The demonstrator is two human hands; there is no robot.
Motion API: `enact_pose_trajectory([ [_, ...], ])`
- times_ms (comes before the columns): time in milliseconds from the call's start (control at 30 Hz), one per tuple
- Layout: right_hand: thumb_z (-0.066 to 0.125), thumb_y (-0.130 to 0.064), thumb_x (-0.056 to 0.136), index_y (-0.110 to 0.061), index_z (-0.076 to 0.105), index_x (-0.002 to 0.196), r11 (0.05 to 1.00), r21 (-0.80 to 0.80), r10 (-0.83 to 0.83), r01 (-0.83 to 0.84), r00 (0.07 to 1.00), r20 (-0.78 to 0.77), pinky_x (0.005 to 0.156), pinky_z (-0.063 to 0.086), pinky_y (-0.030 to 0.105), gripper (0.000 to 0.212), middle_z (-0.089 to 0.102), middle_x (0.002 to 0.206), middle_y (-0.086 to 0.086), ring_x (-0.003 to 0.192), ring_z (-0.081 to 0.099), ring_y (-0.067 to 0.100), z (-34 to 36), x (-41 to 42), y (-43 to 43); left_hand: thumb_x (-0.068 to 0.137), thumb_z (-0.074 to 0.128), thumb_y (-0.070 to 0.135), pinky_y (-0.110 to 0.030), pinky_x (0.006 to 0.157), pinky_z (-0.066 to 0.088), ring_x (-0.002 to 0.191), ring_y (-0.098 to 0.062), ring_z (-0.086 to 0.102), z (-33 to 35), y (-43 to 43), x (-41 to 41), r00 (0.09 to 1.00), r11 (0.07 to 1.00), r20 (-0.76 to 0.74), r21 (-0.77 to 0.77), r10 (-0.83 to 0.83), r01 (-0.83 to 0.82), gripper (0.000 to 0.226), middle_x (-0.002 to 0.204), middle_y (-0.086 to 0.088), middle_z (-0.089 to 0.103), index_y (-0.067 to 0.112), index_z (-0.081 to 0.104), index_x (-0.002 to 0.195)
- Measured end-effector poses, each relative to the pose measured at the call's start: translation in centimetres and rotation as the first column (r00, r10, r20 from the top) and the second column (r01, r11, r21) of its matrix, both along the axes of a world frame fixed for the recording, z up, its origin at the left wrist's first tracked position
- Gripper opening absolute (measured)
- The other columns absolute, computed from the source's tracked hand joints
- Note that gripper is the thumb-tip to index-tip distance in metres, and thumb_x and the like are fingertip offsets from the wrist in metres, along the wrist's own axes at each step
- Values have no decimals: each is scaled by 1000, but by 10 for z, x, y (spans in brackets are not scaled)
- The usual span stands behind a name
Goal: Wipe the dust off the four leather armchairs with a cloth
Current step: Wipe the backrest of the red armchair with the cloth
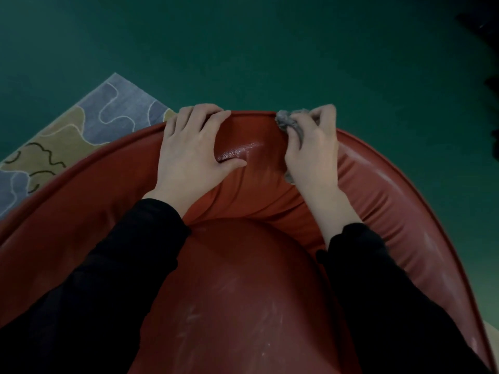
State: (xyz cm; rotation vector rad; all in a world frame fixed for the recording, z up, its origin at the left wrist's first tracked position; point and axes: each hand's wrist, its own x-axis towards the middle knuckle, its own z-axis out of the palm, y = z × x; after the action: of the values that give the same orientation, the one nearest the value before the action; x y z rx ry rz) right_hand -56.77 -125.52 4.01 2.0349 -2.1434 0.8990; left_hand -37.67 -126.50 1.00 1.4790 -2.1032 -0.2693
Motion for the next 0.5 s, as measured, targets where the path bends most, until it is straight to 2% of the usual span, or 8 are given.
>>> enact_pose_trajectory([
  [67,58,-4,88,2,66,101,1000,9,17,-17,1000,-26,81,46,34,16,48,100,21,88,54,33,0,-7,2,70,70,61,-42,107,28,124,-27,44,2,0,-3,1000,1000,10,0,4,-4,82,130,-4,51,17,52,136],
  [133,56,-4,88,1,66,102,999,8,-41,42,998,-50,81,44,33,18,48,101,21,89,53,33,2,-21,5,70,70,62,-45,107,30,125,-28,43,5,-2,-11,1000,1000,-2,0,-22,22,83,131,-6,51,16,51,137],
  [233,54,-3,88,1,66,105,973,-12,-229,229,973,-24,85,41,31,21,47,104,20,92,53,33,0,-51,20,70,72,61,-45,111,27,130,-28,40,9,-10,-34,992,992,-5,-2,-129,129,86,137,-5,49,14,49,139],
  [367,55,-8,91,-1,64,115,872,41,-490,488,868,85,89,39,29,27,46,112,18,97,53,31,-1,-76,39,70,73,61,-44,115,20,136,-27,36,8,-17,-67,974,974,36,41,-223,222,92,145,-3,44,15,42,144],
  [433,57,-6,88,-2,66,109,883,-33,-460,468,878,136,90,39,26,23,48,107,18,96,53,27,0,-68,32,68,73,62,-44,114,21,133,-28,39,2,-17,-71,975,978,72,5,-209,209,91,142,-3,47,16,46,142],
  [500,58,-3,84,-3,68,101,940,-122,-300,318,942,149,90,39,24,20,51,101,18,94,52,23,-2,-48,18,67,72,62,-44,112,23,130,-28,41,-2,-18,-69,977,980,82,-27,-195,197,88,139,-3,49,17,49,140],
])
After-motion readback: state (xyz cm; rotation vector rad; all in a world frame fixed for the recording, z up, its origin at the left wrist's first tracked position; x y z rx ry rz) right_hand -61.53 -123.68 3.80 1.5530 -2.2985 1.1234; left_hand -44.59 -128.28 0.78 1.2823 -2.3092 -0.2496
